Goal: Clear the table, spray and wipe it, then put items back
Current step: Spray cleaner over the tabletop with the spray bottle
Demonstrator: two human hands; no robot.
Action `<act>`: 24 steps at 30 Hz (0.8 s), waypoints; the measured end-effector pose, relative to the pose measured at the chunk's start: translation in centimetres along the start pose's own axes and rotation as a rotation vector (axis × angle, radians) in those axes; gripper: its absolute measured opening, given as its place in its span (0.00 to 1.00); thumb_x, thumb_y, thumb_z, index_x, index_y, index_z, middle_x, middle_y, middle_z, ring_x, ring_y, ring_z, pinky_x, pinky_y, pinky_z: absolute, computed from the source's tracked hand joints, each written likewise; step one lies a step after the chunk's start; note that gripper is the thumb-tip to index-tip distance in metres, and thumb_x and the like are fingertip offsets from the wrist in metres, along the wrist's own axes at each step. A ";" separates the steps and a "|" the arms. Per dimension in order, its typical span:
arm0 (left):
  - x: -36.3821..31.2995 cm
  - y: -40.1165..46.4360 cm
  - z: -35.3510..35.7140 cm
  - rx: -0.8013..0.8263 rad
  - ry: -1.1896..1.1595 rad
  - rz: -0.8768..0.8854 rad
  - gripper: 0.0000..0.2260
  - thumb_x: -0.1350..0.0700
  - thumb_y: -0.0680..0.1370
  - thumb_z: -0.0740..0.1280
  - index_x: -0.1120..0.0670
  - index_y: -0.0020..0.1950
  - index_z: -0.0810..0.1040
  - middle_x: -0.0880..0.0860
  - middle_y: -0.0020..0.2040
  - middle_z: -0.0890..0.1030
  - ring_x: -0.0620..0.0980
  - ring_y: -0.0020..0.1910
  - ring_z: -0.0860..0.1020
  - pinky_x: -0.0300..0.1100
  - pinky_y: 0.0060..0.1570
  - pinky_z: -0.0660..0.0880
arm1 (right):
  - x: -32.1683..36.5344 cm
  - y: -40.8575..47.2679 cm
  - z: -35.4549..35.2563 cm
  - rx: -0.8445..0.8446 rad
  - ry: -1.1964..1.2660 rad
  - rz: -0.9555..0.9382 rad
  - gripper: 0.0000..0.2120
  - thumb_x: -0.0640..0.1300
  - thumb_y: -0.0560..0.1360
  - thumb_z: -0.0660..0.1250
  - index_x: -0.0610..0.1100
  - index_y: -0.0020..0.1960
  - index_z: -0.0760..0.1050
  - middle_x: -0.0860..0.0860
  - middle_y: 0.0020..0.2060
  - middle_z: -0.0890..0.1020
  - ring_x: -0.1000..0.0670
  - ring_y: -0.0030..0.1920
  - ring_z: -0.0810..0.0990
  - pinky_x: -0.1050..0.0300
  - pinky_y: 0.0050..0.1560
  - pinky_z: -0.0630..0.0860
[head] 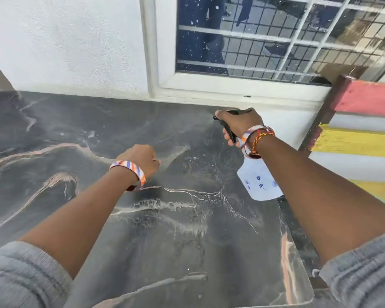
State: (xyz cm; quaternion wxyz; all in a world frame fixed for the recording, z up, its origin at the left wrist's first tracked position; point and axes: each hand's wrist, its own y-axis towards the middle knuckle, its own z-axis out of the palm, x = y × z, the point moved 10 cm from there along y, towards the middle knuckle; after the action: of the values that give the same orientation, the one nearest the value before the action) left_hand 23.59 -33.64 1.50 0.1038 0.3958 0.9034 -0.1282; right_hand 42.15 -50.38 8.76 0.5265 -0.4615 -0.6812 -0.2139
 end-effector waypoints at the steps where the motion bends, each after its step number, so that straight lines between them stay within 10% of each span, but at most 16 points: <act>1: 0.2 -0.6 -0.1 0.004 0.003 0.010 0.11 0.54 0.76 0.60 0.56 0.34 0.70 0.59 0.42 0.80 0.62 0.44 0.78 0.45 0.43 0.74 | -0.2 -0.6 -0.2 -0.017 -0.026 -0.004 0.13 0.51 0.68 0.71 0.43 0.34 0.76 0.47 0.24 0.76 0.49 0.23 0.72 0.63 0.24 0.69; 9: 0.2 -7.4 1.1 0.038 0.077 0.168 0.17 0.54 0.77 0.61 0.54 0.29 0.65 0.56 0.37 0.76 0.57 0.38 0.73 0.42 0.38 0.69 | -5.5 -9.2 -1.5 0.039 0.053 0.185 0.13 0.49 0.73 0.68 0.40 0.36 0.72 0.43 0.30 0.73 0.46 0.28 0.72 0.56 0.30 0.72; 16: 1.0 -13.2 2.5 0.048 0.117 0.259 0.11 0.56 0.75 0.62 0.57 0.34 0.70 0.56 0.36 0.76 0.59 0.38 0.75 0.43 0.39 0.72 | -9.7 -19.6 -3.6 -0.268 0.083 0.120 0.13 0.49 0.68 0.71 0.40 0.35 0.75 0.45 0.23 0.74 0.49 0.20 0.69 0.63 0.23 0.67; 24: 5.9 -17.3 1.9 0.151 0.166 0.282 0.07 0.64 0.71 0.61 0.62 0.41 0.78 0.62 0.42 0.81 0.59 0.39 0.76 0.45 0.41 0.74 | -12.3 -27.1 4.7 -0.005 0.095 0.352 0.12 0.47 0.73 0.67 0.40 0.37 0.73 0.44 0.28 0.74 0.49 0.21 0.72 0.67 0.22 0.68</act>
State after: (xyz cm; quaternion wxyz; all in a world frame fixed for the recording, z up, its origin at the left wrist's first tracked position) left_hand 7.05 -41.50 0.58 0.0159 0.5345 0.8322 -0.1468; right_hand 16.84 -64.74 1.15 0.5862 -0.5644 -0.5638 -0.1415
